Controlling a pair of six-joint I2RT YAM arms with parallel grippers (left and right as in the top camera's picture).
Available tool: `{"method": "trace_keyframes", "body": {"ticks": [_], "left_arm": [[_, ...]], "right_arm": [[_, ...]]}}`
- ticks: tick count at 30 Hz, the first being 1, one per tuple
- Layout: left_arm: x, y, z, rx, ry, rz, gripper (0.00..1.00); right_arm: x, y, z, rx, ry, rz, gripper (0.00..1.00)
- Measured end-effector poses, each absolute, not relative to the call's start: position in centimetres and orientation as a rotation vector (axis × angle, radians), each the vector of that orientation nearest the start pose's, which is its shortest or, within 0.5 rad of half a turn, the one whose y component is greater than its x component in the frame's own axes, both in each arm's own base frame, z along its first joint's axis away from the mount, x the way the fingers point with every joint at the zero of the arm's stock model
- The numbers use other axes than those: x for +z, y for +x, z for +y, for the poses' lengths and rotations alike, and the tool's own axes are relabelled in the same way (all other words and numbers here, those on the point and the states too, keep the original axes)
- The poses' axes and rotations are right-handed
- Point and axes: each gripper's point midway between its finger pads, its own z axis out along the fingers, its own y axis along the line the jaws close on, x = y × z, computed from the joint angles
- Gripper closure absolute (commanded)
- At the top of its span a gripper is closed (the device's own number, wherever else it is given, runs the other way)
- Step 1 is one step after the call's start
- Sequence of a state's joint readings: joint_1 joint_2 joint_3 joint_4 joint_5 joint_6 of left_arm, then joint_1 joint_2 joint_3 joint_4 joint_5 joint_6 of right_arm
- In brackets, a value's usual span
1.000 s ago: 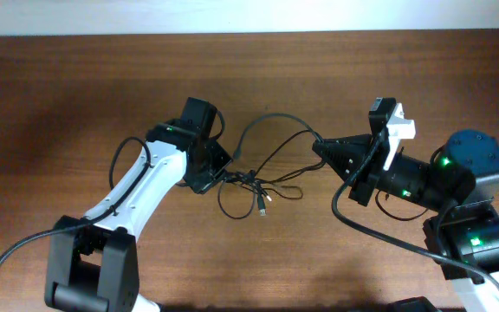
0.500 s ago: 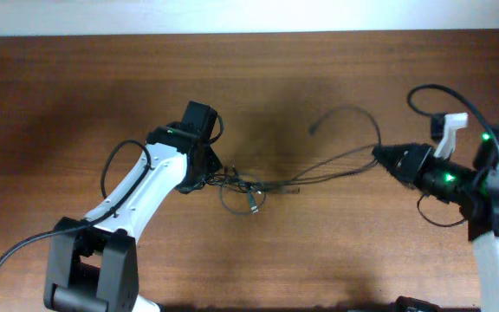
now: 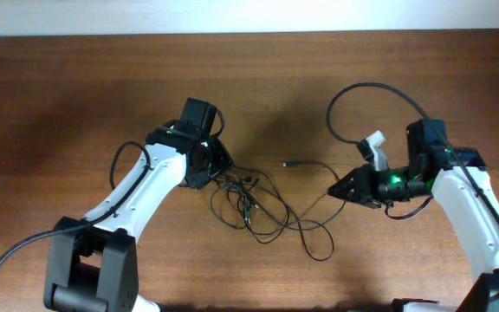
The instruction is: Untangle cables
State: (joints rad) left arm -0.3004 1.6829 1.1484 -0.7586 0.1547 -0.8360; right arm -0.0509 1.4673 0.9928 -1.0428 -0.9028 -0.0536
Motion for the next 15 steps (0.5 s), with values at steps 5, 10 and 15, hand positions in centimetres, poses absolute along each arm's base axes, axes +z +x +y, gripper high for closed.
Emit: {"method": "trace_keyframes", "body": {"ticks": [5, 10, 15], "left_arm": [[6.5, 31.9, -12.9, -0.386, -0.696, 2.937, 0.3], [6.4, 31.1, -13.1, -0.396, -0.591, 2.988, 0.46], [6.5, 31.1, -13.9, -0.41, -0.609, 2.982, 0.44]], "right_arm": [[13.7, 23.3, 16.0, 1.339, -0.355, 2.751, 0.47], [13.7, 22.7, 17.9, 1.331, -0.549, 2.699, 0.41], [13.7, 20.7, 20.2, 1.325, -0.857, 2.61, 0.28]]}}
